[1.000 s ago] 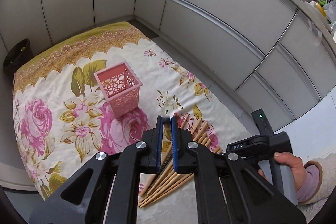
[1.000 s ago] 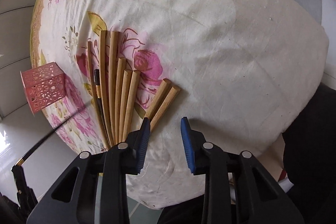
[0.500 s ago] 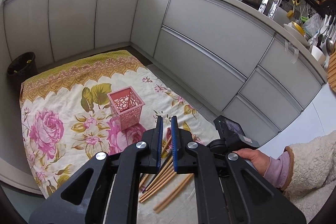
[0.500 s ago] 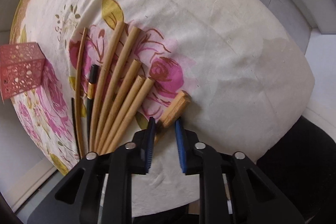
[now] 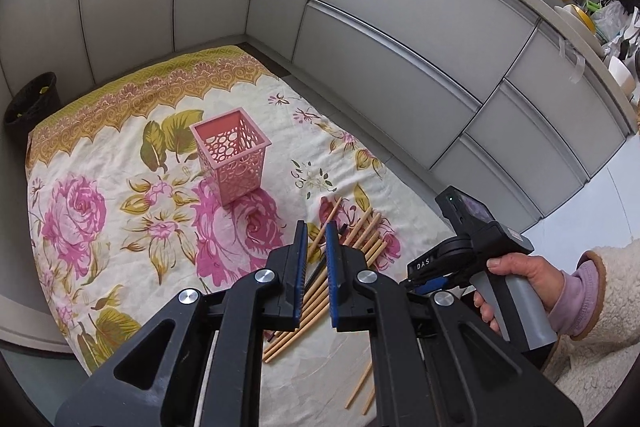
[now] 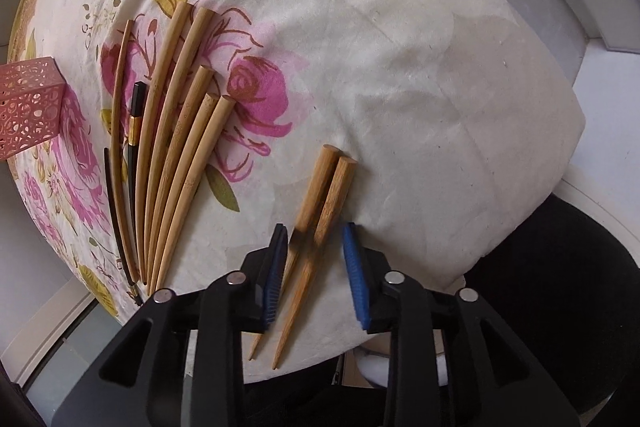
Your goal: Organize utensils
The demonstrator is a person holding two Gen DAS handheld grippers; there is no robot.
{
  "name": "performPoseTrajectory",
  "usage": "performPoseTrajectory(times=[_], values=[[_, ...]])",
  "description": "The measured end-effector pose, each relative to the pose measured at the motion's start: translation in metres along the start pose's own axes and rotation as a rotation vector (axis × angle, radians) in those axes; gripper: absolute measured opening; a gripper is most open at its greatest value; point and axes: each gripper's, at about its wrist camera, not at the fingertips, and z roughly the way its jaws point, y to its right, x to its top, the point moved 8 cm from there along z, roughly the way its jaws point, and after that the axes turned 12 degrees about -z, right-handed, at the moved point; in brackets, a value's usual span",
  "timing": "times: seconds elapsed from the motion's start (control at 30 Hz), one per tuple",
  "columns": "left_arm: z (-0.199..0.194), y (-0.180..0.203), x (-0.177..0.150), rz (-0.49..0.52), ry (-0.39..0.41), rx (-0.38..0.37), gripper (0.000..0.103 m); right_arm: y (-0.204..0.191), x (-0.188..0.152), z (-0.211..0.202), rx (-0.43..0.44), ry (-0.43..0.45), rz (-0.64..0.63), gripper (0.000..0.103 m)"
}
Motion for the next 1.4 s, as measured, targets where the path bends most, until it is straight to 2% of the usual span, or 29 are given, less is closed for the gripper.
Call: performPoseTrajectory(times=[0.13,0.3,0.5,0.67,0.73,0.8,0.87,0.97,1.07,1.23,1.4], values=[[0.003,0.001,-0.001,-0.001,-0.013,-0.002,0.008,0.007,-0.004,0.002,0.009,0.04,0.006,0.031],[0.007,0.003,-0.003,0.003,-0.028,0.001,0.011,0.031,-0.003,-0.003,0.05,0.061,0.044,0.024],[0.009,0.014,-0.005,0.016,-0.033,0.001,0.011,0.039,-0.004,-0.015,0.141,0.116,0.048,0.026],[0.012,0.022,-0.006,0.028,-0.038,0.004,0.012,0.045,-0.008,-0.014,0.073,0.112,0.032,0.024],[0.013,0.025,-0.007,0.034,-0.04,0.004,0.013,0.034,-0.006,-0.009,0.053,0.102,0.038,0.018],[0.014,0.027,-0.008,0.039,-0.044,0.007,0.014,0.034,-0.004,-0.006,0.067,0.095,0.043,0.018],[0.016,0.029,-0.009,0.046,-0.051,0.011,0.015,0.034,-0.002,-0.007,0.036,0.089,0.037,0.016],[0.021,0.034,-0.011,0.061,-0.067,0.021,0.018,0.03,0.0,-0.008,-0.023,0.092,-0.005,0.015],[0.029,0.044,-0.017,0.088,-0.092,0.035,0.022,0.024,0.001,-0.006,-0.033,0.117,-0.057,0.011],[0.053,0.058,-0.035,0.108,-0.181,0.039,0.026,0.041,-0.001,-0.01,0.033,0.188,-0.084,0.007],[0.115,0.087,-0.075,0.168,-0.378,0.035,0.026,0.086,0.003,-0.028,0.152,0.246,-0.041,0.007]])
